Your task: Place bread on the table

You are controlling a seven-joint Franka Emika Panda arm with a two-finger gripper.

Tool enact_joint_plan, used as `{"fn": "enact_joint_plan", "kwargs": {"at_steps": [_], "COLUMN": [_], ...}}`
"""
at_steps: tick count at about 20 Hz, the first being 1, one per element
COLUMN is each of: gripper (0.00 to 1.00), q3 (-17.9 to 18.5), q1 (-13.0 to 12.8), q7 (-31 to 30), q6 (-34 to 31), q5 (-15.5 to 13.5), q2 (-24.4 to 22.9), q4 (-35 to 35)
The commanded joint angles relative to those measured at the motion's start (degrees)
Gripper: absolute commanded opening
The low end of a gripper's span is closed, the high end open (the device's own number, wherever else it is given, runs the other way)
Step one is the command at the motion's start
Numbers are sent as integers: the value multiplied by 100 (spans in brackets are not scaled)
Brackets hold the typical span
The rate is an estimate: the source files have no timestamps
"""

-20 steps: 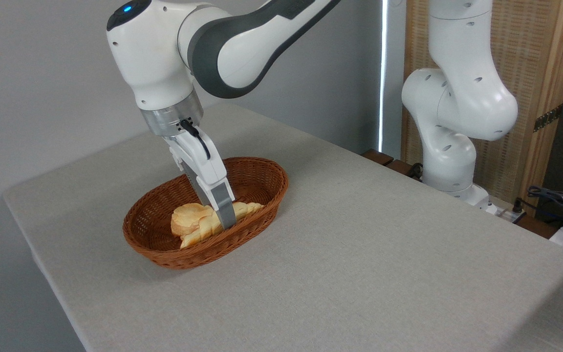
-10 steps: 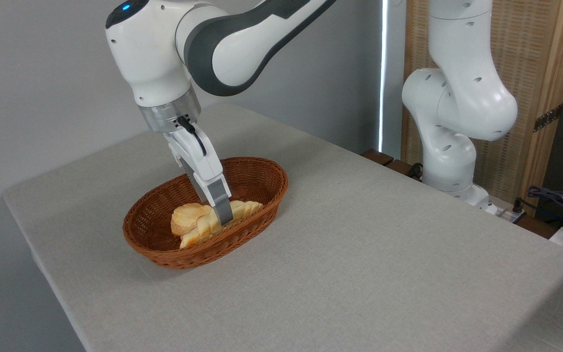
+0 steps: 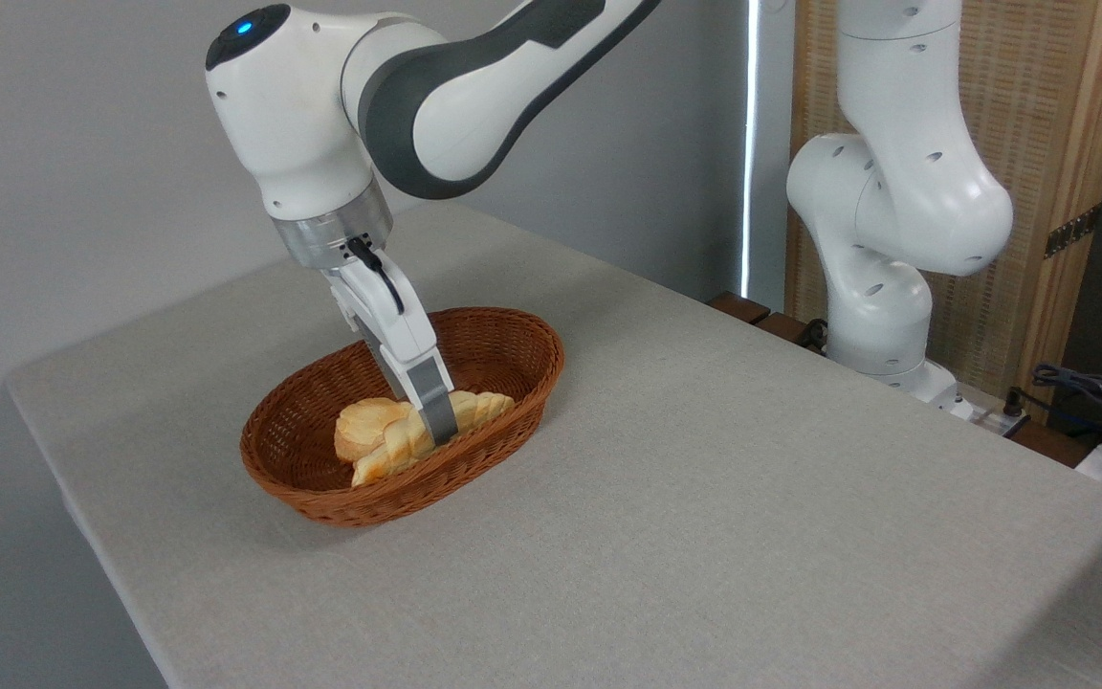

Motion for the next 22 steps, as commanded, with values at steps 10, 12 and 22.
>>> {"fn": "enact_joint_plan", "kwargs": {"at_steps": [10,12,22], "gripper": [34,34,25], "q3": [49,49,76], "q1": [7,7,59], "q7": [58,58,58], "q6": [-28,-28,-37], "q5": [12,12,12], "q2": [-22,-22,-84], "q4": [13,13,31]}}
